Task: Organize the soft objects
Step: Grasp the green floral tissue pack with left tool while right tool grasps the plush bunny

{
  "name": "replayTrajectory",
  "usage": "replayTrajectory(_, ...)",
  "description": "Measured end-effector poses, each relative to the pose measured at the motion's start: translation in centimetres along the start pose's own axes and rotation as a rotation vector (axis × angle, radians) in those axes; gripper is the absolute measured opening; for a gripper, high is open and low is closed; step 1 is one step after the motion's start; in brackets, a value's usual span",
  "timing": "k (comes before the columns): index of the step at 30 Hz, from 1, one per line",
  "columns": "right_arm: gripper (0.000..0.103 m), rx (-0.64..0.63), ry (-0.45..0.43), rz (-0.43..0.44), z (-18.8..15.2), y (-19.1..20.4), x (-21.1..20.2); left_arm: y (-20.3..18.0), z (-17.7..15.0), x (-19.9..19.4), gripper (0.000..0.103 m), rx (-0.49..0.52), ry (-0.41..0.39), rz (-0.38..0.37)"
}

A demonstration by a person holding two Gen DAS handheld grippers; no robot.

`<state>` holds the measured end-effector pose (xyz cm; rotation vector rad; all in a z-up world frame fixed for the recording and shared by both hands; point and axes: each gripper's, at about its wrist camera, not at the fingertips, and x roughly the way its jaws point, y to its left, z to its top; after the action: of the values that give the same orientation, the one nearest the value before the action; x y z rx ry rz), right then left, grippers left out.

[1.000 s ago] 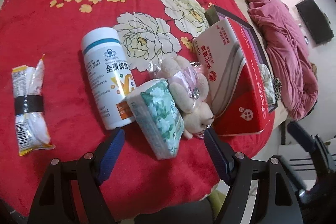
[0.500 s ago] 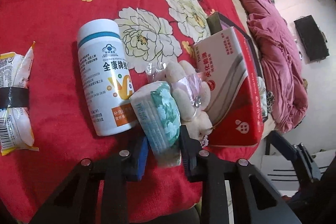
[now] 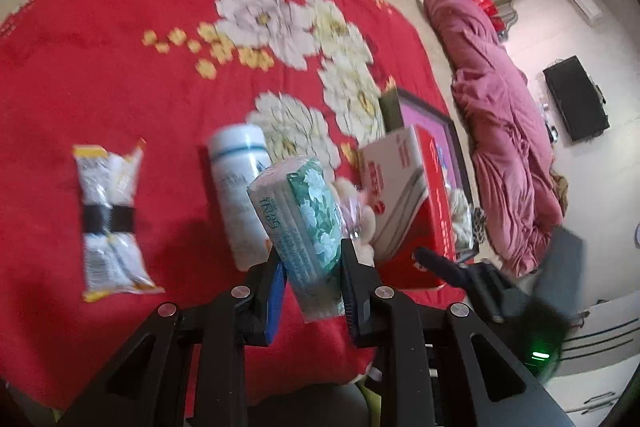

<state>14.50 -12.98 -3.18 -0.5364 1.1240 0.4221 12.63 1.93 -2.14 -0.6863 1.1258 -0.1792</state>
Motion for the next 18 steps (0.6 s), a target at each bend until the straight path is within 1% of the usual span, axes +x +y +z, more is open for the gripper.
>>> replayTrajectory(3,0.074,0.002,0.039,0.0,0.7,0.5,1.7,0.8,0.6,-0.9,0.025,-0.005,-0.017,0.009)
replayTrajectory(4,0.074,-0.001,0.059,-0.02,1.0,0.7,2.6,0.9,0.6,-1.0,0.025,-0.006,-0.019,0.009)
replayTrajectory(6,0.074,0.006,0.072,-0.022,1.3,0.7,3.3,1.4,0.6,-1.2,0.025,-0.014,-0.017,0.002)
replayTrajectory(10,0.074,0.08,0.106,-0.01,1.8,-0.1,5.0,1.8,0.4,-1.3,0.025,-0.018,-0.018,-0.005)
replayTrajectory(11,0.073,0.091,0.111,-0.019,1.9,-0.3,5.2,1.8,0.4,-1.3,0.025,-0.017,-0.021,-0.004)
replayTrajectory(12,0.071,0.091,0.106,-0.03,2.0,-0.3,5.3,1.8,0.4,-1.4,0.025,-0.015,-0.022,-0.003)
replayTrajectory(13,0.066,0.095,0.104,-0.034,2.2,-0.4,5.3,1.8,0.4,-1.5,0.025,-0.014,-0.022,-0.004)
replayTrajectory(15,0.052,0.1,0.098,-0.028,2.5,-0.5,5.3,1.7,0.5,-1.5,0.025,-0.008,-0.023,-0.005)
replayTrajectory(16,0.049,0.1,0.1,-0.018,2.6,-0.5,5.4,1.7,0.5,-1.6,0.025,-0.005,-0.024,0.0)
replayTrajectory(18,0.046,0.108,0.101,-0.004,2.8,-0.6,5.5,1.6,0.5,-1.6,0.025,-0.002,-0.027,0.001)
